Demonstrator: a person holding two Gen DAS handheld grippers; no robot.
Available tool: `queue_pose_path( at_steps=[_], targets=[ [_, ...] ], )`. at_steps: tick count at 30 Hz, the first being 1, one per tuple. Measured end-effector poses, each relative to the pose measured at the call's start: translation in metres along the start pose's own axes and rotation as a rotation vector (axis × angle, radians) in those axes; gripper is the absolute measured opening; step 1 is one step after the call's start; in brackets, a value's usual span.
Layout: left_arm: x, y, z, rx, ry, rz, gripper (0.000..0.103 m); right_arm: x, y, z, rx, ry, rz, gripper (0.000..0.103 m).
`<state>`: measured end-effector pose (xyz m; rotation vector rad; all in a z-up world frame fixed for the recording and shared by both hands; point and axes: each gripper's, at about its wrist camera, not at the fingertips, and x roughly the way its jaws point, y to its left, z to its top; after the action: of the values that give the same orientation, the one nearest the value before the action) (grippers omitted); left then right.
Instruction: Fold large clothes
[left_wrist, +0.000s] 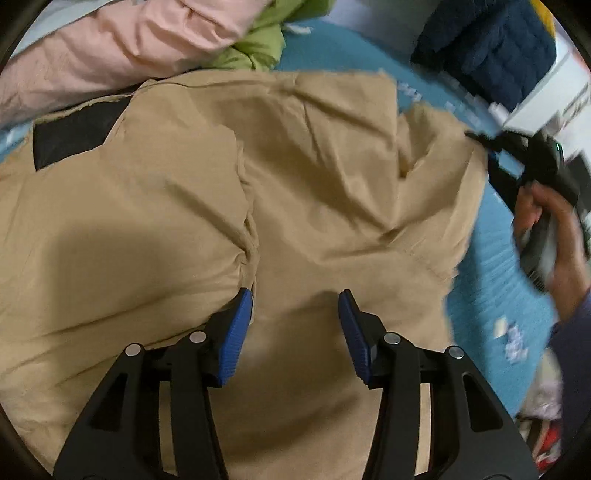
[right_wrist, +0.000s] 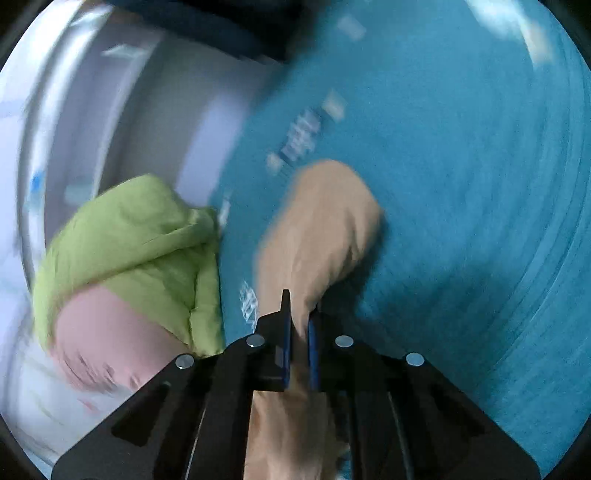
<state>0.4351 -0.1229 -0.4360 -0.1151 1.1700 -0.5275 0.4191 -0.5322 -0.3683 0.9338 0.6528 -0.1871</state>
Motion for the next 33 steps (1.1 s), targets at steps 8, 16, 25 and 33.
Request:
queue_pose_path(
  at_steps=[8,16,25,33],
  targets=[
    [-0.085,0.066,-0.016,-0.224,-0.158,-0.020,0.053,-0.077,0.162,-0.078,-0.546,-0.116,0.111,0.007],
    [-0.175,0.160,-0.057,-0.416,-0.266,0.163,0.053,-0.055,0.278,-0.269,-0.827,0.155,0.353,0.010],
    [-0.231,0.212,-0.108,-0.520,-0.279,0.243,0.054,0.035,0.270,-0.432,-0.901,0.616,0.185,0.029],
    [-0.236,0.208,-0.090,-0.473,-0.300,0.177,0.057,-0.030,0.276,-0.363,-0.861,0.494,0.264,0.068]
  ],
)
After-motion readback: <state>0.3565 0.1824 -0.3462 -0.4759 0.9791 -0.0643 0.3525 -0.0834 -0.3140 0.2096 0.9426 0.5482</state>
